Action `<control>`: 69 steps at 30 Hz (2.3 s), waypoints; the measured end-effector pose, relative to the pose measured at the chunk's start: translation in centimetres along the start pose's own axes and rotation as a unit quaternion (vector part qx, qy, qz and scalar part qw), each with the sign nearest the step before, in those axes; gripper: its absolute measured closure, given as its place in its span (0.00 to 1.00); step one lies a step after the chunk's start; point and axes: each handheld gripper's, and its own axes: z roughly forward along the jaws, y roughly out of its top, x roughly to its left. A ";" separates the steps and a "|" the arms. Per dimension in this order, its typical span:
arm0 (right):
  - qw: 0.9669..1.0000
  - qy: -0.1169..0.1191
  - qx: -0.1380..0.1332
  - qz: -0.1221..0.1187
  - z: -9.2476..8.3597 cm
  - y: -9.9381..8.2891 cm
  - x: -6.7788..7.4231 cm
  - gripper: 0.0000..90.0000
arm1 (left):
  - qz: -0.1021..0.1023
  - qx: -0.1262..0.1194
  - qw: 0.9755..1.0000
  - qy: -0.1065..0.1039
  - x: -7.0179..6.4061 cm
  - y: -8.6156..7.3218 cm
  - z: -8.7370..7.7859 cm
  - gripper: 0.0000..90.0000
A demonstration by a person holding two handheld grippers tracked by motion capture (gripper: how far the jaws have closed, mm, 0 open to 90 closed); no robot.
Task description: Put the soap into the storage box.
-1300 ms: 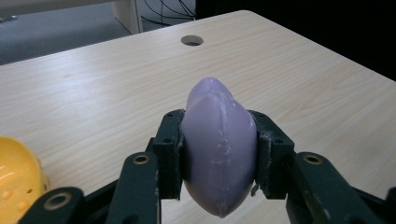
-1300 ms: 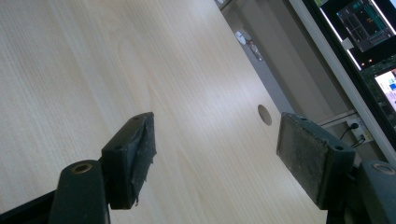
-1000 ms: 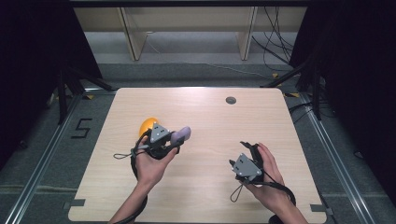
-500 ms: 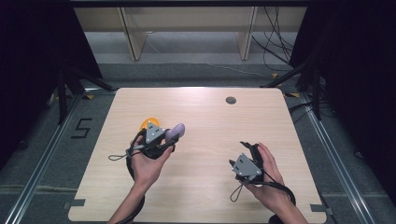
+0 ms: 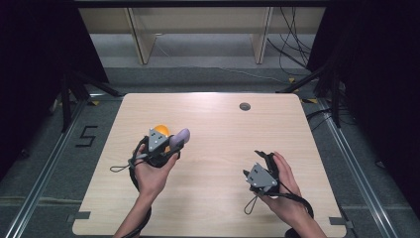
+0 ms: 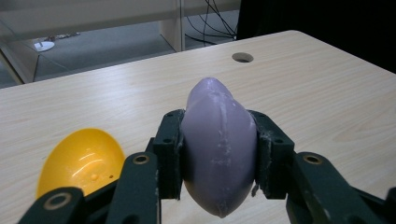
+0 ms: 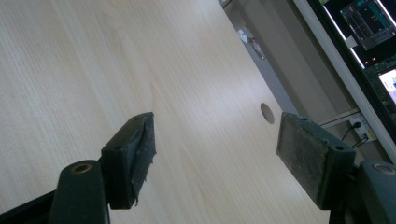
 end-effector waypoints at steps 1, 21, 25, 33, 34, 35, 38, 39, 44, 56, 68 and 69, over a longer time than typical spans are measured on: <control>1.000 0.000 0.000 0.001 0.0 0.0 0.0 0.32 | -0.003 -0.004 1.000 0.001 0.1 0.0 0.0 0.65; 1.000 0.006 -0.003 0.007 0.0 0.0 0.1 0.32 | -0.018 -0.016 0.999 0.040 2.3 0.1 -0.4 0.65; 1.000 0.008 -0.002 0.007 0.0 0.0 0.1 0.32 | -0.018 -0.018 0.999 0.048 2.6 0.2 -0.5 0.65; 1.000 0.008 -0.002 0.007 0.1 0.0 0.1 0.32 | -0.023 -0.017 0.998 0.062 3.1 0.2 -0.3 0.65; 1.000 0.008 -0.002 0.007 0.1 0.0 0.1 0.32 | -0.023 -0.015 0.998 0.064 3.2 0.2 -0.3 0.65; 1.000 0.015 0.000 0.012 0.1 0.0 0.2 0.32 | -0.025 -0.017 0.998 0.064 3.3 0.2 -0.2 0.65; 1.000 0.009 -0.002 0.007 0.1 0.0 0.2 0.32 | -0.024 -0.017 0.997 0.070 3.4 0.2 -0.1 0.65; 1.000 0.015 0.000 0.012 0.1 0.0 0.2 0.32 | -0.024 -0.017 0.997 0.072 3.5 0.2 0.0 0.65; 1.000 0.008 -0.002 0.007 0.1 0.0 0.1 0.32 | -0.024 -0.019 0.996 0.081 3.9 0.3 0.2 0.65; 1.000 0.008 -0.002 0.005 0.1 0.0 0.1 0.31 | -0.032 -0.020 0.995 0.096 4.8 0.4 0.4 0.65; 1.000 0.005 -0.001 0.004 0.1 0.0 0.1 0.31 | -0.034 -0.022 0.992 0.122 5.8 0.3 0.9 0.65; 1.000 0.005 -0.001 0.004 0.1 0.0 0.1 0.31 | -0.033 -0.020 0.992 0.124 5.9 0.2 1.0 0.65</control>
